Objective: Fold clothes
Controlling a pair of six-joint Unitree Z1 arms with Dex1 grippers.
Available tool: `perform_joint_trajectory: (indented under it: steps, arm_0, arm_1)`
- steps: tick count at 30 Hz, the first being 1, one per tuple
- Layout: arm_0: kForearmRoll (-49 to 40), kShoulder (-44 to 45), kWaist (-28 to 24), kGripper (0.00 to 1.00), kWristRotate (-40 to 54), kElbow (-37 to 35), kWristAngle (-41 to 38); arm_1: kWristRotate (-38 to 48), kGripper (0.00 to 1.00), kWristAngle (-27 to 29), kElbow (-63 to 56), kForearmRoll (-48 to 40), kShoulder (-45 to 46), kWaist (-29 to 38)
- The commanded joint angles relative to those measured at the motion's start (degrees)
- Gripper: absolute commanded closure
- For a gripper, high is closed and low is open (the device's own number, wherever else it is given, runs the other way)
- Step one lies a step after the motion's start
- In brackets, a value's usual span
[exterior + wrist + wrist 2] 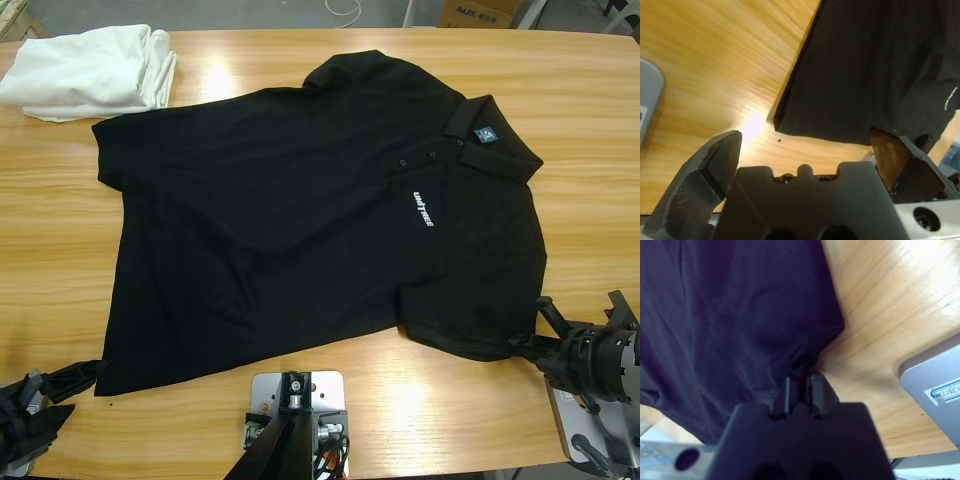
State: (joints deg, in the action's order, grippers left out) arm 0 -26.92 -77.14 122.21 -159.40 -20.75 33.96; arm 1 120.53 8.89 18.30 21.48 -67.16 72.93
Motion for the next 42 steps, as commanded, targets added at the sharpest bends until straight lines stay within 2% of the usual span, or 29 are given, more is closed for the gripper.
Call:
perform_joint_trajectory:
  steps: [1, 5, 15, 19, 27, 31, 42]
  arm_0:
    - [6.41, -5.53, 0.49, 0.131, -3.46, 2.22, 1.20]
    - [11.52, -9.87, 0.49, 0.298, -3.66, 3.10, 3.46]
    - [11.42, -10.40, 0.49, 0.288, -4.52, 3.96, 2.79]
    - [7.87, -8.05, 0.49, 0.184, -4.50, 3.85, 1.16]
    - [8.22, -11.23, 0.24, 0.189, -7.01, 4.05, 0.46]
    - [8.57, -13.86, 0.22, 0.262, -8.28, 4.13, 0.23]
    - [10.22, -17.36, 0.24, 0.262, -10.19, 5.54, 0.23]
  arm_1:
    - [-0.64, 1.000, -0.37, -1.87, -0.65, 1.24, 0.55]
    - [-0.73, 1.000, -0.42, -1.87, -0.65, 1.24, 0.55]
    - [-0.73, 1.000, -0.37, -2.22, -0.64, 1.91, 0.55]
    - [-0.89, 1.000, -0.46, -2.22, -0.60, 1.93, 0.55]
    - [-0.91, 1.000, -0.37, -2.22, -0.57, 1.86, 0.55]
    - [-0.94, 1.000, -0.39, -2.22, -0.57, 1.86, 0.55]
    - [-1.40, 1.000, -0.47, -2.22, -0.57, 1.94, 0.55]
